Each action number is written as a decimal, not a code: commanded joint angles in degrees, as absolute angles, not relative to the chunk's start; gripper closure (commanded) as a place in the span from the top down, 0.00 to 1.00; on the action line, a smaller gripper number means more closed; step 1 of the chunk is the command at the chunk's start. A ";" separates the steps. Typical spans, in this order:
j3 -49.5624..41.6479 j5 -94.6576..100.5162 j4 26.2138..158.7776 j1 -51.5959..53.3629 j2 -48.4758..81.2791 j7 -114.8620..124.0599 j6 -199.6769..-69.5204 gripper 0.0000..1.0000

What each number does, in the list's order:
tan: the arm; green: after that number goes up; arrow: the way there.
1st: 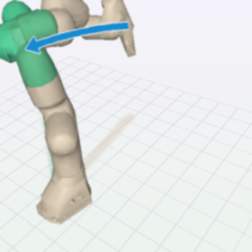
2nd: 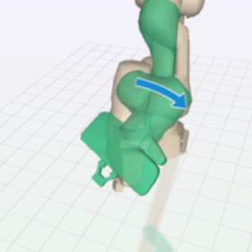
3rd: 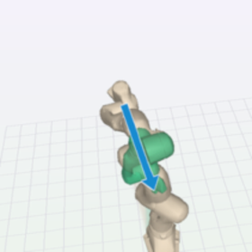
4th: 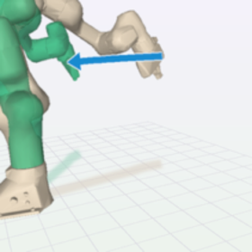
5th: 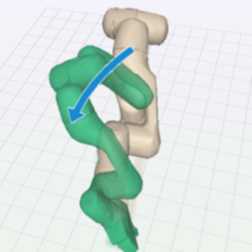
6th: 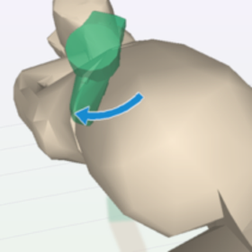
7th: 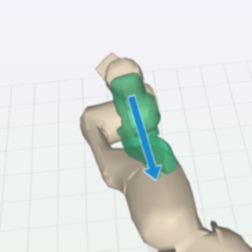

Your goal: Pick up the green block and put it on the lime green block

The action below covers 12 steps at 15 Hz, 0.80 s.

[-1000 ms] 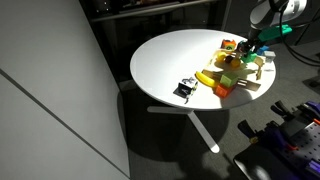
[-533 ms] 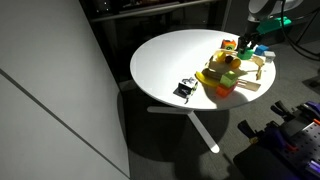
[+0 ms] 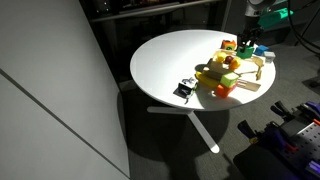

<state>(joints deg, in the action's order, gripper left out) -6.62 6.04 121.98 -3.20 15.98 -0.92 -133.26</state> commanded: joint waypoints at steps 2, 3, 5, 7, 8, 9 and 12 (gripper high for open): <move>-5.12 9.25 125.80 -1.75 11.40 -0.77 -130.44 0.29; -4.74 9.61 126.38 -1.40 10.89 -0.73 -130.09 0.29; -3.88 9.84 127.66 -0.76 9.70 -0.89 -129.48 0.29; -3.04 9.81 128.63 -0.25 8.75 -0.93 -129.09 0.29; -2.69 9.78 129.04 -0.04 8.37 -0.92 -129.04 0.29; -2.33 9.75 129.42 0.20 7.97 -0.87 -128.93 0.29; -1.53 9.96 130.69 0.86 6.72 -0.57 -128.78 0.29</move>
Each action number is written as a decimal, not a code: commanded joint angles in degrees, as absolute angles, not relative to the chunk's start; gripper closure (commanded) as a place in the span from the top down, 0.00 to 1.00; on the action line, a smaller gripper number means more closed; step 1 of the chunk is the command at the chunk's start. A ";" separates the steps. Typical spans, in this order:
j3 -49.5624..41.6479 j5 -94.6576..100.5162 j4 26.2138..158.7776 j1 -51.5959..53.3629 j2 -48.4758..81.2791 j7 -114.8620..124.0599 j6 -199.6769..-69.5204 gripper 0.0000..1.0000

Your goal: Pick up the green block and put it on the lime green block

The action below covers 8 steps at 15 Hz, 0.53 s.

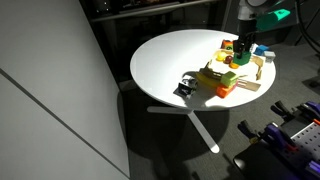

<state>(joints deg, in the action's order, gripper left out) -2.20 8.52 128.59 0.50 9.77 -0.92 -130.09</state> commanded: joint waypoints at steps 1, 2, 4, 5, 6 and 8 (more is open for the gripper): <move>-1.30 10.22 131.17 1.06 6.11 -0.30 -128.64 0.29; -1.07 10.35 131.57 1.23 5.68 -0.13 -128.73 0.29; -0.56 10.15 132.55 1.44 4.70 -0.45 -129.19 0.29; -0.30 10.03 133.16 1.56 4.21 -0.60 -129.58 0.29; -0.05 9.90 133.72 1.71 3.73 -0.75 -129.98 0.29; 0.51 9.54 134.69 1.92 3.29 -1.22 -130.84 0.29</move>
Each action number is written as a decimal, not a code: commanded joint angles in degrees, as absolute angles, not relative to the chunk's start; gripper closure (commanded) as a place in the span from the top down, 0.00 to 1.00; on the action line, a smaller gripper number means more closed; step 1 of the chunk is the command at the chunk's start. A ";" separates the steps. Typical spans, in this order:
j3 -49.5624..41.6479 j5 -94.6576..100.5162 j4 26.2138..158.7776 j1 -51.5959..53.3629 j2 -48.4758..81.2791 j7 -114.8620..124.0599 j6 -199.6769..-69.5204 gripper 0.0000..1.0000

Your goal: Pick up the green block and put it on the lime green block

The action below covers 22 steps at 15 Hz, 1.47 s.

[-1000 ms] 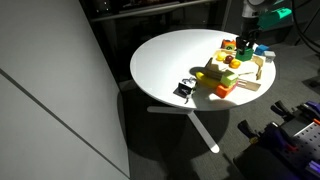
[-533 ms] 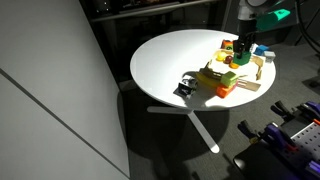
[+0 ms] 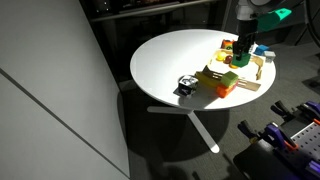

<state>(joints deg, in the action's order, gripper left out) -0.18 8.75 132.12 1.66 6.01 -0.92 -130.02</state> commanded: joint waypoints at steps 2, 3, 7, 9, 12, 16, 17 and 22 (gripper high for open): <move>1.06 9.37 135.85 2.16 2.89 -1.73 -132.36 0.29; 1.32 9.44 136.46 2.29 2.86 -2.10 -133.36 0.29; 2.21 9.78 138.44 2.61 3.58 -3.28 -137.95 0.29; 2.57 9.85 139.28 2.78 4.01 -3.86 -140.41 0.29; 3.00 9.87 140.27 3.16 4.64 -4.36 -143.66 0.29; 3.10 10.11 141.24 3.55 5.29 -4.80 -145.93 0.42; 3.08 10.13 141.39 3.57 5.47 -4.89 -146.33 0.78; 3.01 9.83 141.23 3.53 5.10 -4.62 -144.87 1.00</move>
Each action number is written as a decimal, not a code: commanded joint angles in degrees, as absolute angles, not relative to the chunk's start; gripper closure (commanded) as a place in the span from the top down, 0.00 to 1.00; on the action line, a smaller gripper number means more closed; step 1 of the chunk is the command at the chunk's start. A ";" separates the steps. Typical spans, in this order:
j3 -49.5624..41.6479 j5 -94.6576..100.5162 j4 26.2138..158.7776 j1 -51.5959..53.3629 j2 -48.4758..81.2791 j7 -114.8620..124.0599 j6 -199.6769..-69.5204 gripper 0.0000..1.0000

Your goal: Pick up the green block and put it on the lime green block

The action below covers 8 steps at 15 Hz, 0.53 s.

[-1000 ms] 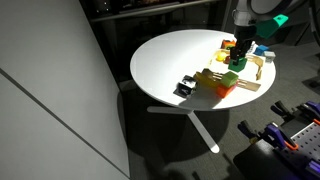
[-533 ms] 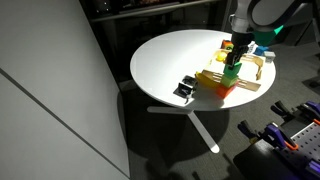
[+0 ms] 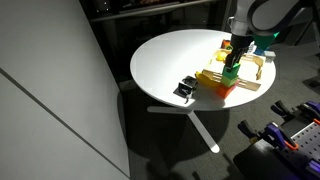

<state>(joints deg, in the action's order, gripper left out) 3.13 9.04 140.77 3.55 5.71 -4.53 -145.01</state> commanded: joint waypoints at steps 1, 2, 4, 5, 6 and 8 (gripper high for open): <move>3.01 9.66 141.06 3.52 5.07 -4.54 -144.21 1.00; 2.97 9.77 140.91 3.56 5.03 -4.08 -143.62 1.00; 3.00 9.53 140.43 3.64 4.88 -3.47 -141.29 1.00; 2.98 9.67 140.17 3.71 4.76 -2.92 -139.68 1.00; 3.03 9.33 139.77 3.73 4.65 -2.72 -137.72 1.00; 3.16 8.40 138.88 3.65 4.42 -2.79 -134.09 1.00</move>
<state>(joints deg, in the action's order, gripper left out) 3.12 9.03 140.31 3.54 5.61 -3.80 -139.34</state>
